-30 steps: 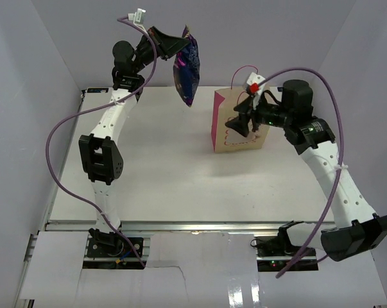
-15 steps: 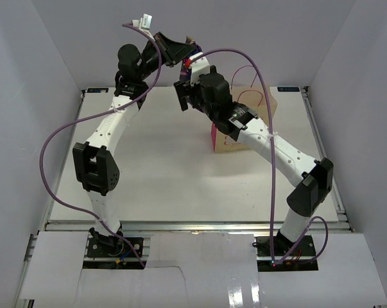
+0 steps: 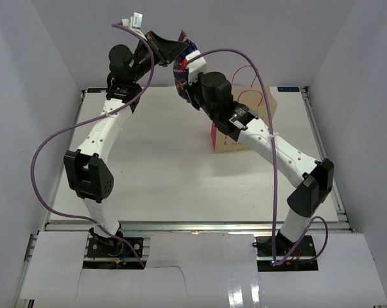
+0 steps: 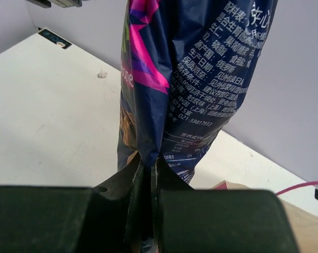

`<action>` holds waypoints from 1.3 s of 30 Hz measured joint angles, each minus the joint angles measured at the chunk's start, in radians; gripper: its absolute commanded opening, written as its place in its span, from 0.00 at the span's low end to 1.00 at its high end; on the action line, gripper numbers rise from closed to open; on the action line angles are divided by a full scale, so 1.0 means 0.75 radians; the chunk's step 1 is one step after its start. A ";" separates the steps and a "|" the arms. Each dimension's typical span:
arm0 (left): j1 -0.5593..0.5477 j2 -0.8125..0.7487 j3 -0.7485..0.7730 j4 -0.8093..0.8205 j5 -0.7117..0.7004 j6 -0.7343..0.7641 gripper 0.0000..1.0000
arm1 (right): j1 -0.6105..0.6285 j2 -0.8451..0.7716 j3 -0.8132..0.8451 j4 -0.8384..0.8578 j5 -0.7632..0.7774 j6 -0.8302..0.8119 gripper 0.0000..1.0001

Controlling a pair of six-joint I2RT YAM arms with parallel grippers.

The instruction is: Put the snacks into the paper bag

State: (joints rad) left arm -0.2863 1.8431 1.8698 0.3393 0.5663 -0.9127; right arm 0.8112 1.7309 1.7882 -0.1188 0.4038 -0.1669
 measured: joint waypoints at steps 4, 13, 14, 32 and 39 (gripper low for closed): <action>0.000 -0.040 -0.001 -0.006 -0.010 0.009 0.00 | -0.047 -0.023 0.013 0.002 -0.174 -0.066 0.08; -0.009 -0.178 -0.037 0.045 -0.017 -0.018 0.00 | -0.271 -0.112 0.155 -0.134 -0.743 -0.230 0.08; -0.015 -0.195 -0.050 0.056 -0.007 -0.028 0.00 | -0.287 -0.132 0.160 -0.150 -0.779 -0.249 0.08; -0.218 -0.022 0.095 0.229 0.091 -0.161 0.00 | -0.558 -0.338 0.129 -0.302 -0.981 -0.351 0.08; -0.305 0.098 0.139 0.244 0.072 -0.182 0.00 | -0.699 -0.421 -0.018 -0.303 -1.015 -0.348 0.08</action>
State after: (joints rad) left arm -0.5152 1.9167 1.9743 0.5224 0.6205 -1.0492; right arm 0.2867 1.4151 1.7748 -0.3462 -0.3573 -0.4278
